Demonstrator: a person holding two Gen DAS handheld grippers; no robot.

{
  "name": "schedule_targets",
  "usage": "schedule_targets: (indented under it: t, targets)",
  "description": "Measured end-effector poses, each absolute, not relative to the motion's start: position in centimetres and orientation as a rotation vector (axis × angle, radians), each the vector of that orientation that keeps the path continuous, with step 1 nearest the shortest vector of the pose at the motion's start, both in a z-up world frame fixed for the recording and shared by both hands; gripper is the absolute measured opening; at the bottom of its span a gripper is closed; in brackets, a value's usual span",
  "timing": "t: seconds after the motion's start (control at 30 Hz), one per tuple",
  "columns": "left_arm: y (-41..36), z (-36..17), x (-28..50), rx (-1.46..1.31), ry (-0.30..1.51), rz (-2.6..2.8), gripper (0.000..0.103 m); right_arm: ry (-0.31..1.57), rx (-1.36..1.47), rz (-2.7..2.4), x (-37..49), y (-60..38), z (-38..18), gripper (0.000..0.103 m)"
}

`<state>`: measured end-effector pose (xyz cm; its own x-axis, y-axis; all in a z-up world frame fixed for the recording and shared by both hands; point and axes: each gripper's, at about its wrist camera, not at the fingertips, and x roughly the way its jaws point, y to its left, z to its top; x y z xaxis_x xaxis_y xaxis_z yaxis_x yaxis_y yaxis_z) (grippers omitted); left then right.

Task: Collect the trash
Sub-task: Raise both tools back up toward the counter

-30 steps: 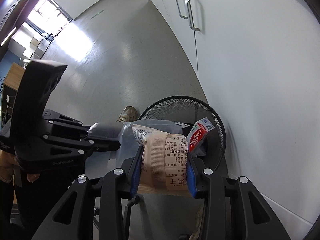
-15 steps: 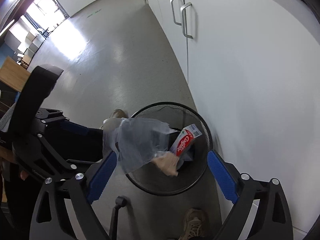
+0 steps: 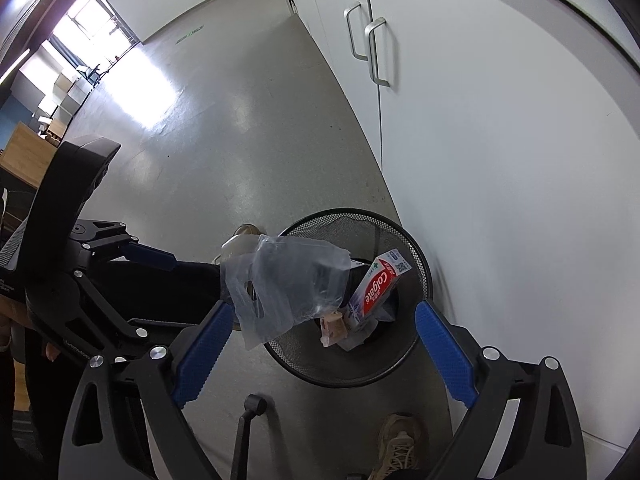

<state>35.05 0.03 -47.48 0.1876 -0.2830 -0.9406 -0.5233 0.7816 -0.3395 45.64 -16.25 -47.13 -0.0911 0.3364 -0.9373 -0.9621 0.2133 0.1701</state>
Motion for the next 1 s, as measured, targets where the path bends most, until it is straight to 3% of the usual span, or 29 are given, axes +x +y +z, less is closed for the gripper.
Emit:
schedule_targets:
  t: [0.37,1.0]
  targets:
    - [1.7,-42.3,34.0,-0.619,1.341,0.17,0.099,1.095,-0.707,1.292,43.8,-16.4,-43.1,0.094]
    - [5.3,-16.0,33.7,-0.294,0.866,0.022,0.099,0.834,-0.508,1.385,39.0,-20.9,-26.9,0.097]
